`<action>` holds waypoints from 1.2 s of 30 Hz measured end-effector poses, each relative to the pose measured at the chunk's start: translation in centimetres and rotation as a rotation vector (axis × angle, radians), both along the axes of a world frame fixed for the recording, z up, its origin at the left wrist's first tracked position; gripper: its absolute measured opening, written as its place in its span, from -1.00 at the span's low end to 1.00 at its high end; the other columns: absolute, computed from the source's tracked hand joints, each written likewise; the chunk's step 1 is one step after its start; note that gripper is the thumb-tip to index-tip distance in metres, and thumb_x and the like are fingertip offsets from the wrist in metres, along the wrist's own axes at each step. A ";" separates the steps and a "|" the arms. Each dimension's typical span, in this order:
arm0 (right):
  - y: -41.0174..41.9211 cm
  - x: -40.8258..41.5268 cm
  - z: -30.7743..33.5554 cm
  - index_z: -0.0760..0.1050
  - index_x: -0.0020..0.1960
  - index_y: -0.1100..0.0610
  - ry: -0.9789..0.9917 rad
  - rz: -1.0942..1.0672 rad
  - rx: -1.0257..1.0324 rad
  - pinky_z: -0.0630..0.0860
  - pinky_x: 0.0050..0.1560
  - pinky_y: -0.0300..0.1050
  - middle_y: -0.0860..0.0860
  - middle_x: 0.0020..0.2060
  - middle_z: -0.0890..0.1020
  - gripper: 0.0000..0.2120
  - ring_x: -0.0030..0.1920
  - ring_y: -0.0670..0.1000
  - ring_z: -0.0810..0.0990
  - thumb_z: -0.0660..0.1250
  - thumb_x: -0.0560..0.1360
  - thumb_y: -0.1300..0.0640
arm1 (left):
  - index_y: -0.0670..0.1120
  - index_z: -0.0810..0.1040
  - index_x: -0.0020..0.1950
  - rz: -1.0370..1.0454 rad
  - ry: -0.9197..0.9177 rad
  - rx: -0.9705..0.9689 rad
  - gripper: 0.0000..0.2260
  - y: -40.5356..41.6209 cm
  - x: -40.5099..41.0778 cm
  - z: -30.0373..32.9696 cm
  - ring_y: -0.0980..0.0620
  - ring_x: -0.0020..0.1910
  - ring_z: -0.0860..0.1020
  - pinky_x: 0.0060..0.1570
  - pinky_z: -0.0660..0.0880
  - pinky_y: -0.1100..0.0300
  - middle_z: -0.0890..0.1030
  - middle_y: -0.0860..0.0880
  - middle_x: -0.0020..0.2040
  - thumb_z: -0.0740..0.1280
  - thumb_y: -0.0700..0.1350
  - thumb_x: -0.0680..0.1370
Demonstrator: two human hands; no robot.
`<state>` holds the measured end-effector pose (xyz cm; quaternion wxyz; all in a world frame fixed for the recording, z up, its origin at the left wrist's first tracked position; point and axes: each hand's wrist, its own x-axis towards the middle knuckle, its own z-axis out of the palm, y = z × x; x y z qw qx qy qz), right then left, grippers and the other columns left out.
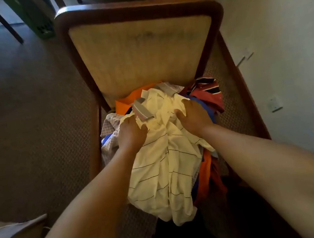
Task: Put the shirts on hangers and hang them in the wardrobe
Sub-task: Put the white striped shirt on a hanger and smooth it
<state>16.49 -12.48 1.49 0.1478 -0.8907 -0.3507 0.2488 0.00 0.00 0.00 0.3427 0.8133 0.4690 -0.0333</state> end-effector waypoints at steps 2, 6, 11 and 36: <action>0.6 0.5 -0.6 0.25 0.46 0.21 -0.043 -0.009 -0.019 0.24 0.39 0.05 0.20 0.41 0.35 -0.49 0.42 0.18 0.29 0.13 0.62 -0.07 | -0.14 0.28 0.47 -0.004 0.031 0.010 -0.50 0.3 0.5 -0.8 -0.13 0.39 0.33 0.33 0.29 0.00 0.37 -0.15 0.42 0.26 0.02 0.59; 1.3 1.4 -2.0 0.21 0.48 0.19 -0.049 -0.032 -0.066 0.25 0.38 0.09 0.19 0.42 0.32 -0.48 0.42 0.20 0.28 0.15 0.62 -0.05 | -0.15 0.21 0.49 0.024 0.062 -0.012 -0.44 0.6 1.3 -2.4 -0.17 0.40 0.31 0.36 0.29 -0.04 0.32 -0.17 0.44 0.29 0.03 0.57; 2.4 1.7 -2.7 0.06 0.54 0.14 0.019 -0.119 -0.156 0.27 0.32 0.18 0.16 0.42 0.35 -0.39 0.42 0.22 0.29 0.20 0.60 -0.05 | -0.21 0.19 0.48 0.170 0.109 -0.120 -0.47 1.0 2.0 -3.0 -0.19 0.35 0.39 0.27 0.35 0.01 0.38 -0.22 0.39 0.26 -0.03 0.60; 4.5 3.2 -1.8 0.41 -0.27 0.07 0.343 -0.357 0.070 0.41 -0.14 -0.10 0.09 -0.12 0.52 -0.87 -0.09 0.08 0.49 0.31 0.43 0.20 | -0.15 0.52 0.04 0.531 -0.249 -0.419 -0.74 2.8 1.8 -0.4 -0.08 0.02 0.49 0.03 0.42 0.10 0.54 -0.10 -0.03 0.19 0.03 0.63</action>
